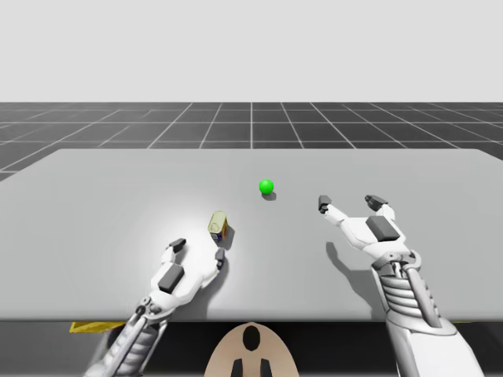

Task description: Watch the red light. When it turns green, pick up the object.

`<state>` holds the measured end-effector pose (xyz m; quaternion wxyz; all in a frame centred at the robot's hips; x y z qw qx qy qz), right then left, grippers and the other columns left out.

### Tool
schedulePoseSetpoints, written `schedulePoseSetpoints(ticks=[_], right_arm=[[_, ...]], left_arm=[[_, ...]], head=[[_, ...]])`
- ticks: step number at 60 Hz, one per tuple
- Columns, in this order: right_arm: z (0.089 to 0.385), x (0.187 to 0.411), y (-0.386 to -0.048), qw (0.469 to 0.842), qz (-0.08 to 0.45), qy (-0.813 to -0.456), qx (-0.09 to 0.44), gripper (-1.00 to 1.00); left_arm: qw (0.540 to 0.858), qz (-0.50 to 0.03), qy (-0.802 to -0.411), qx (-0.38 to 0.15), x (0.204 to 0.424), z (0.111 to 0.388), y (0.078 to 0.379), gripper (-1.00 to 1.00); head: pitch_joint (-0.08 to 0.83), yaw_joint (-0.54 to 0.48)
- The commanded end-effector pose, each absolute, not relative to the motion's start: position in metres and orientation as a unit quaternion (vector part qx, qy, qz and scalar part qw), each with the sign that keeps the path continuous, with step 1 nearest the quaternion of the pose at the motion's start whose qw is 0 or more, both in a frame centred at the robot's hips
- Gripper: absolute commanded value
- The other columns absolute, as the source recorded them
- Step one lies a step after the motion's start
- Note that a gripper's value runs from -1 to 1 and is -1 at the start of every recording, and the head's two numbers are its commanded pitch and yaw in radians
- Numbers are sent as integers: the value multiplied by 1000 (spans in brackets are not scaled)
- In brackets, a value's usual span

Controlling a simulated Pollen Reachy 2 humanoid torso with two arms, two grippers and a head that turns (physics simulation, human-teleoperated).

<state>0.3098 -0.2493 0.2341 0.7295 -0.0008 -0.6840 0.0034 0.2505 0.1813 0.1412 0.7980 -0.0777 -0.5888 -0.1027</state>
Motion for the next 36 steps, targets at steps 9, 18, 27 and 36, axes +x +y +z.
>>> schedulePoseSetpoints(ticks=[9,18,27,36], right_arm=[[235,308,-249,727,3,-686,4,-1000],[236,308,-249,727,3,-687,4,-1000],[235,308,-249,727,2,-686,5,-1000],[236,308,-250,727,1,-687,4,-1000]], left_arm=[[804,-51,-581,-118,295,128,117,-1000],[809,-42,-574,-118,315,127,104,-1000],[813,-27,-570,-116,331,128,95,-1000],[817,-36,-563,-120,319,121,94,1000]], head=[[621,167],[622,166],[621,164],[619,161]])
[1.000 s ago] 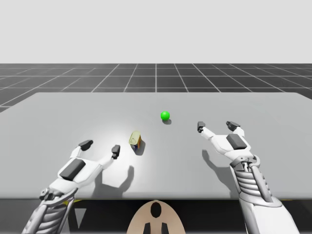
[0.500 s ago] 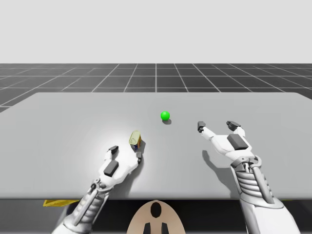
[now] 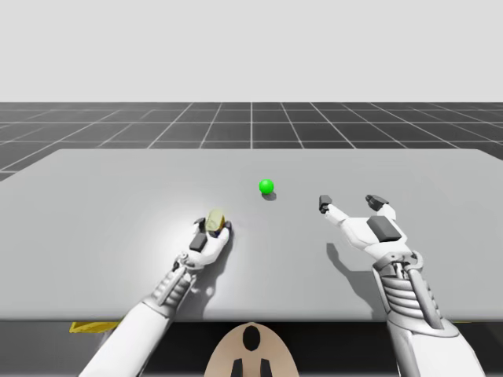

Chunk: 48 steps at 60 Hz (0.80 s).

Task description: Watch the red light. When it turns green, pick up the object.

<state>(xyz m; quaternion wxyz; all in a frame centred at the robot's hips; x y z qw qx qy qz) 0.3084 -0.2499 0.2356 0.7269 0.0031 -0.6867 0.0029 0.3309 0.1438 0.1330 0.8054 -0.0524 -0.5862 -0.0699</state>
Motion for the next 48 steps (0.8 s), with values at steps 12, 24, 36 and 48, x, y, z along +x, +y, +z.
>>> schedulePoseSetpoints(ticks=[12,24,36,48], right_arm=[[236,308,-250,726,0,-688,3,-1000],[234,309,-249,728,-1,-685,5,-1000],[233,309,-250,727,12,-686,14,-1000],[233,309,-249,731,9,-682,15,-1000]], left_arm=[[816,-51,-562,-129,309,122,91,1000],[816,-59,-561,-129,308,120,90,1000],[807,-88,-565,-144,310,146,96,1000],[763,-138,-613,-150,312,260,121,1000]], head=[[574,172],[394,172],[330,174],[300,176]])
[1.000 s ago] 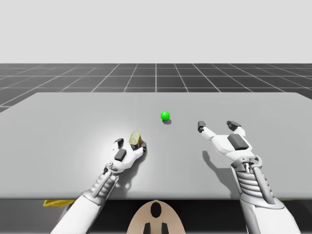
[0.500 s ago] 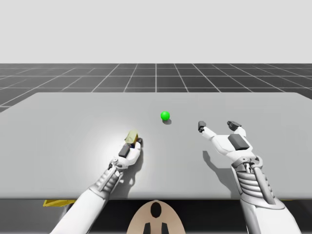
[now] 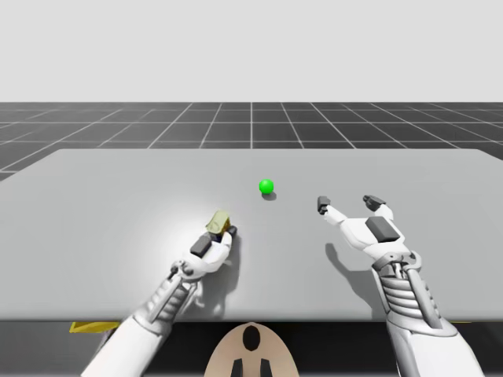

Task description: Watch the red light. When it turns green, pick up the object.

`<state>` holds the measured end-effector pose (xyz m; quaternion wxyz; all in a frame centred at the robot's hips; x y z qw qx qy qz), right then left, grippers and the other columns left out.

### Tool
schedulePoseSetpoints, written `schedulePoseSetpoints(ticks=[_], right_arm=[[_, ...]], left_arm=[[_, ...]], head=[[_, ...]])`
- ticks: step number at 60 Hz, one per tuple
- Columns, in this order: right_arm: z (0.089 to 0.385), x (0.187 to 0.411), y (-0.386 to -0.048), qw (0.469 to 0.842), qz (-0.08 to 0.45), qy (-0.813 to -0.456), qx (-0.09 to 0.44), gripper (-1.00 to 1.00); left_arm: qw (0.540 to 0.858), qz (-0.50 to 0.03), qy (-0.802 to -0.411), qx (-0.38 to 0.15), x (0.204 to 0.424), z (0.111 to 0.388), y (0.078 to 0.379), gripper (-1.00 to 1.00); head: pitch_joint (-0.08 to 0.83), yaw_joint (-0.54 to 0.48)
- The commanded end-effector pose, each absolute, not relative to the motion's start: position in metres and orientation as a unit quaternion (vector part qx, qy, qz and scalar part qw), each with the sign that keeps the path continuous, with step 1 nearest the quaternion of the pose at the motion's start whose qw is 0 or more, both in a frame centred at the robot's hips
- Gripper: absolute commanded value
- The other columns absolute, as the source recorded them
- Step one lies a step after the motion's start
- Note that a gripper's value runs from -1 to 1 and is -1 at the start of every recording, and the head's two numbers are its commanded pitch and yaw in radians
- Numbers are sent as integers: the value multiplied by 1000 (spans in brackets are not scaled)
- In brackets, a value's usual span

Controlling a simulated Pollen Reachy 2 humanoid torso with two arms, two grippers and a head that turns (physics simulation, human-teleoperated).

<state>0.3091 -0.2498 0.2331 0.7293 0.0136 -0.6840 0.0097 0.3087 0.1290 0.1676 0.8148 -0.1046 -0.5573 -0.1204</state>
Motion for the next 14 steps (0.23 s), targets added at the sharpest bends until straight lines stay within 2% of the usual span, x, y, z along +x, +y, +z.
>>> schedulePoseSetpoints(ticks=[1,7,14], right_arm=[[233,309,-249,731,9,-682,15,-1000],[232,310,-249,732,10,-682,14,-1000],[233,310,-249,730,8,-683,14,-1000]], left_arm=[[760,-139,-617,-151,311,266,123,1000],[724,-137,-660,-148,307,322,132,1000],[693,-132,-694,-142,301,364,139,1000]], head=[[299,176],[290,174],[278,171]])
